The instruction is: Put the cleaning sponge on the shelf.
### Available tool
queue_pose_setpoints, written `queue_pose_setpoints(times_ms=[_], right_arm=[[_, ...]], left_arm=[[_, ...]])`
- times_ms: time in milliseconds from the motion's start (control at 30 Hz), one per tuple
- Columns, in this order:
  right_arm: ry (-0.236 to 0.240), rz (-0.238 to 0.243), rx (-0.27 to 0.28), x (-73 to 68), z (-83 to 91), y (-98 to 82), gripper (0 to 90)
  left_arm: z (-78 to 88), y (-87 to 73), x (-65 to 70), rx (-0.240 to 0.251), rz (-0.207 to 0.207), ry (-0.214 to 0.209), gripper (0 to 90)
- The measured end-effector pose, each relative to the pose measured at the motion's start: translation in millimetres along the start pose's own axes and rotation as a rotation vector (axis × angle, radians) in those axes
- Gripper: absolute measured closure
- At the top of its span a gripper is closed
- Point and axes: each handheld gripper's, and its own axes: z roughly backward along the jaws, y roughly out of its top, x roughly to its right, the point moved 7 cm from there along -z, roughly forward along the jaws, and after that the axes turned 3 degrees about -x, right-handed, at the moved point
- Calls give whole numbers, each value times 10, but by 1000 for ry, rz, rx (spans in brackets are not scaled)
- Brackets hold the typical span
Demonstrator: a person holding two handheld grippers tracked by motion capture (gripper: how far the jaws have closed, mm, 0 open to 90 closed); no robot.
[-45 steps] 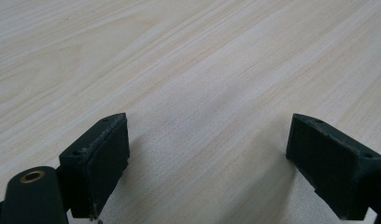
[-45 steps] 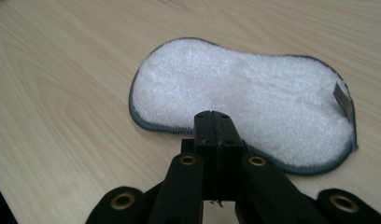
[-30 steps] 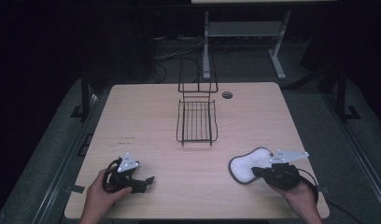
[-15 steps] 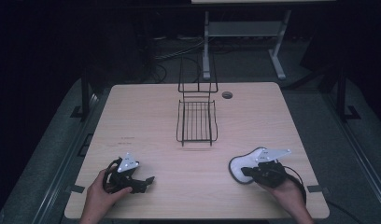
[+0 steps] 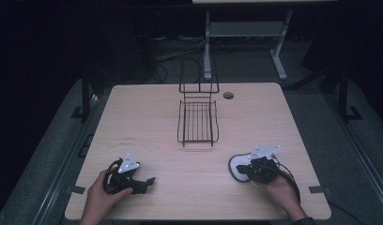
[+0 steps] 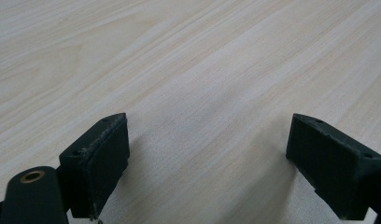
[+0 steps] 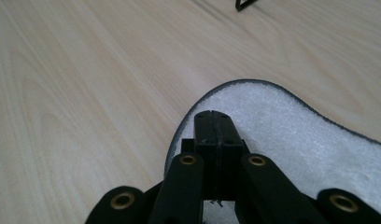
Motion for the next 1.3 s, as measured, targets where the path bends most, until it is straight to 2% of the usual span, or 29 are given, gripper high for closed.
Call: queue_pose_setpoints(times_ms=[333,567,600,767,833,967,1167,1300], right_arm=[[-14,-7,3,93,-101,128,900],[-14,-31,9,146,-186,229,900],[-20,-22,7,165,-195,243,900],[-27,-33,14,171,-216,290,900],[-28,-29,27,162,-172,300,900],[-46,-33,75,206,28,331,900],[-92,-62,112,420,278,273,900],[-126,-99,121,587,390,198,900]], left_arm=[[-2,2,-1,3,-1,0,124],[-1,1,-1,1,-1,0,124],[-1,2,-1,1,-1,0,124],[-1,1,-1,1,-1,0,124],[-1,2,-1,1,-1,0,124],[0,1,-1,1,-1,0,124],[-1,2,-1,1,-1,0,124],[-1,2,-1,1,-1,0,124]])
